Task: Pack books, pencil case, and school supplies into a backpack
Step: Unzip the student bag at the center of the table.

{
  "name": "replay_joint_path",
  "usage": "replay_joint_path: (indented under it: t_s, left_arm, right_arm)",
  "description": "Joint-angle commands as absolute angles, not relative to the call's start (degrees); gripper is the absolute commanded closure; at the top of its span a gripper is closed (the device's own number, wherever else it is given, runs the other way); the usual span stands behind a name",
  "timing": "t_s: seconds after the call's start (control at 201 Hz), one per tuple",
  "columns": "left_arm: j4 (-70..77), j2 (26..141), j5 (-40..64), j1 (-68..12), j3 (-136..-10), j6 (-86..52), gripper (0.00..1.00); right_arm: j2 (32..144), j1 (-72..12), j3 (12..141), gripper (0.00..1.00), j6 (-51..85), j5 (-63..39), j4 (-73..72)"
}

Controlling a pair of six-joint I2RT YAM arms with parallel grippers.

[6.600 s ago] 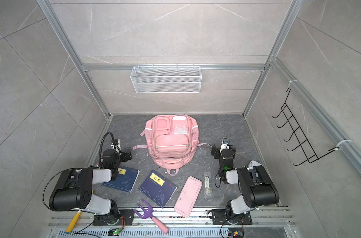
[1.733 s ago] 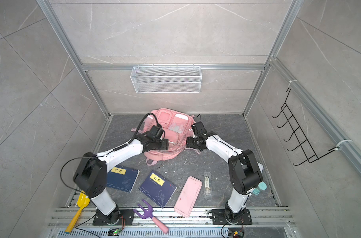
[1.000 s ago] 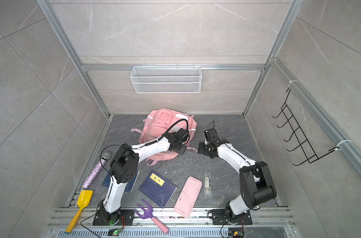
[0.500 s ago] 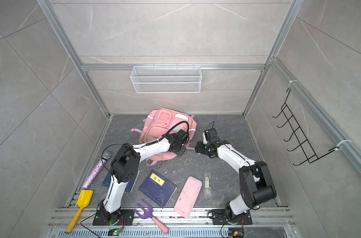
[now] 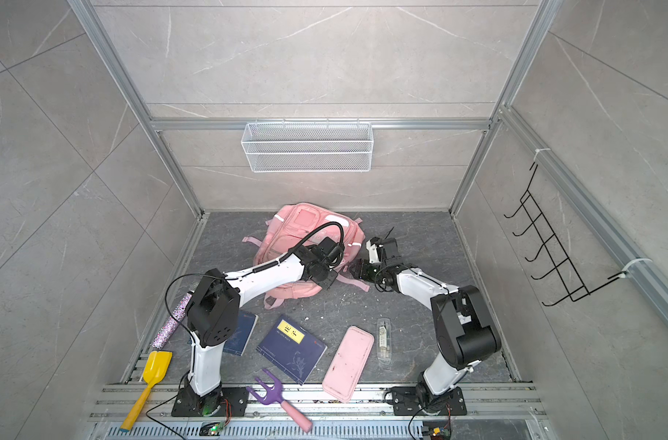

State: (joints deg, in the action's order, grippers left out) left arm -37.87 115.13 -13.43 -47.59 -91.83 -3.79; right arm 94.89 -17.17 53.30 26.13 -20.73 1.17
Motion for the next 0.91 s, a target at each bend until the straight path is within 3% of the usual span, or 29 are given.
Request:
replay_joint_path:
  t_s: [0.0, 0.319, 0.627, 0.901]
  left_arm:
    - [-39.04, 109.5, -14.59, -47.72, -91.21, -2.15, 1.0]
    - [-40.88, 105.5, -16.13, -47.72, -88.88, -1.52, 1.0]
    - [-42.45, 101.47, -18.61, -47.72, -86.46, -0.71, 1.0]
    - [-42.89, 99.28, -19.08, -47.72, -85.64, 0.0, 1.0]
  right_arm:
    - [96.24, -17.55, 51.86, 0.36, 26.09, -22.32, -5.52]
    - [99.95, -24.17, 51.33, 0.35, 20.78, -20.93, -10.14]
    - [100.54, -24.67, 49.92, 0.33, 20.2, -19.92, -14.51]
    - [101.92, -25.35, 51.45, 0.39, 18.98, -22.1, -14.81]
